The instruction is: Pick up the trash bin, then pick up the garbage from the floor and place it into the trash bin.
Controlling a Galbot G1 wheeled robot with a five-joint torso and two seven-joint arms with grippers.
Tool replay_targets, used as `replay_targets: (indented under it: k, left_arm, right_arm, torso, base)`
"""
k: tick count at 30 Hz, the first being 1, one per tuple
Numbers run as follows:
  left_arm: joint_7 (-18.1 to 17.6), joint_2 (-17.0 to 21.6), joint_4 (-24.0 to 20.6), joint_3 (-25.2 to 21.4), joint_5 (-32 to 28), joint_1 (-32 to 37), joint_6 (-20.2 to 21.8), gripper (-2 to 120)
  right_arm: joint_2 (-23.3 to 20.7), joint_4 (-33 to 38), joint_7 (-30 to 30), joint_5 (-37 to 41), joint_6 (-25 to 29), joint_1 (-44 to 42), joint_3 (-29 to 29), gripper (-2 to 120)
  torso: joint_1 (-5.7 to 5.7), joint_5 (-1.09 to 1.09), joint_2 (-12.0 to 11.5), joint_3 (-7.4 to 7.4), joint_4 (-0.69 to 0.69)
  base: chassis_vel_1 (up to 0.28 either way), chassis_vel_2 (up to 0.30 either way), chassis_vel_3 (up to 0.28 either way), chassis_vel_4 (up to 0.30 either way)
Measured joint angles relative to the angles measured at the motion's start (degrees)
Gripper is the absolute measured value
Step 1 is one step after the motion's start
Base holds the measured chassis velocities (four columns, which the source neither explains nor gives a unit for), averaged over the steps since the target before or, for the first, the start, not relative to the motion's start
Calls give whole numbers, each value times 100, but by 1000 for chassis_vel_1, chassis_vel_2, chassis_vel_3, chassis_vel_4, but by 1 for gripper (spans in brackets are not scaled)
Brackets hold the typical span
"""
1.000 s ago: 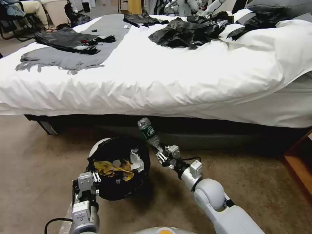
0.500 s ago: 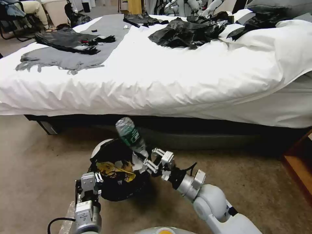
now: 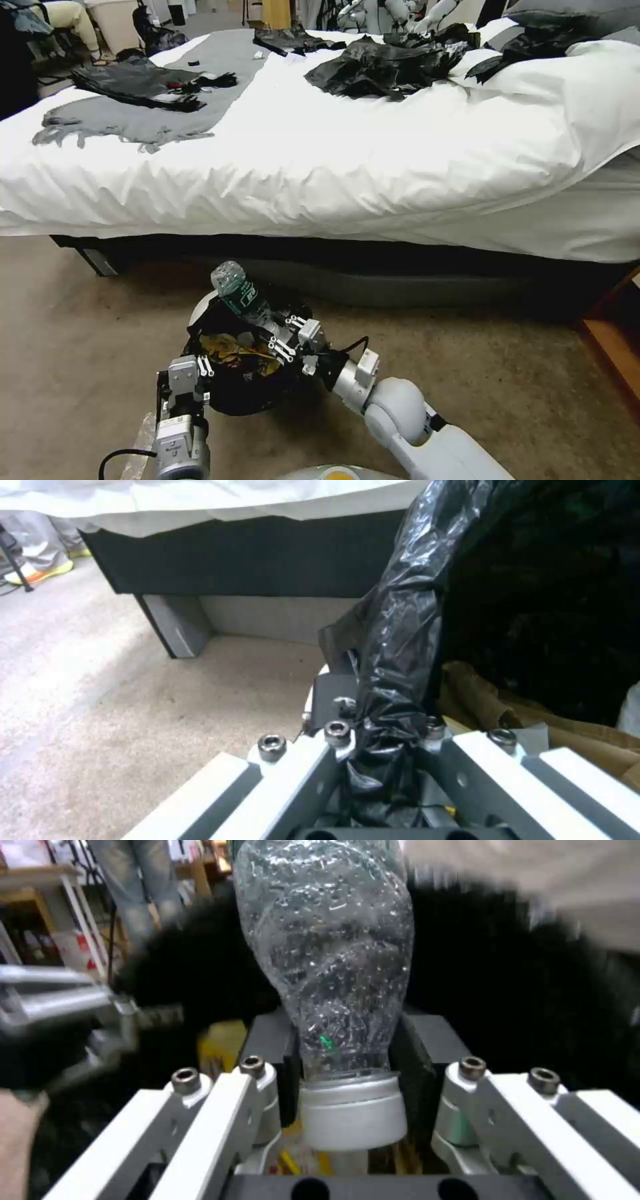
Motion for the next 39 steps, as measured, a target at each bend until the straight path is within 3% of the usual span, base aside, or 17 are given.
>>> replay_targets:
  k: [4,6,12,14,20,39]
  left_arm:
    - [0,-4,-1,5,6,3,-5,0]
    - [-3,-3,-24,1,6,14,-8,0]
    - [-3,1,-33,-18,4,11,-11,0]
    - [-4,4,-35,-26,-7,-20,-7,0]
    - [-6,23,-62,-58,-45,-35,20,0]
    - [-7,25,30,-74,-41,-166,154,0]
  right_arm:
    - [57,-202,19,-87,-22,28,-28,35]
    - [61,-341,-10,-240,-13,17,8,50]
    - [27,-341,-29,-283,10,-38,56,65]
    - [8,-280,-52,-321,38,-102,98,78]
    - [-29,-197,-85,-368,65,-152,119,97]
    - [-244,736,-194,-600,342,-276,225,100]
  torso:
    - [0,0,0,0,0]
    - [0,1,0,0,0]
    - [0,1,0,0,-1]
    - [0,1,0,0,-1]
    - [0,1,0,0,0]
    - [0,1,0,0,-1]
  base:
    - [0,0,0,0]
    - [0,0,0,0]
    - [0,0,0,0]
    - [0,0,0,0]
    - [0,0,0,0]
    - [0,0,0,0]
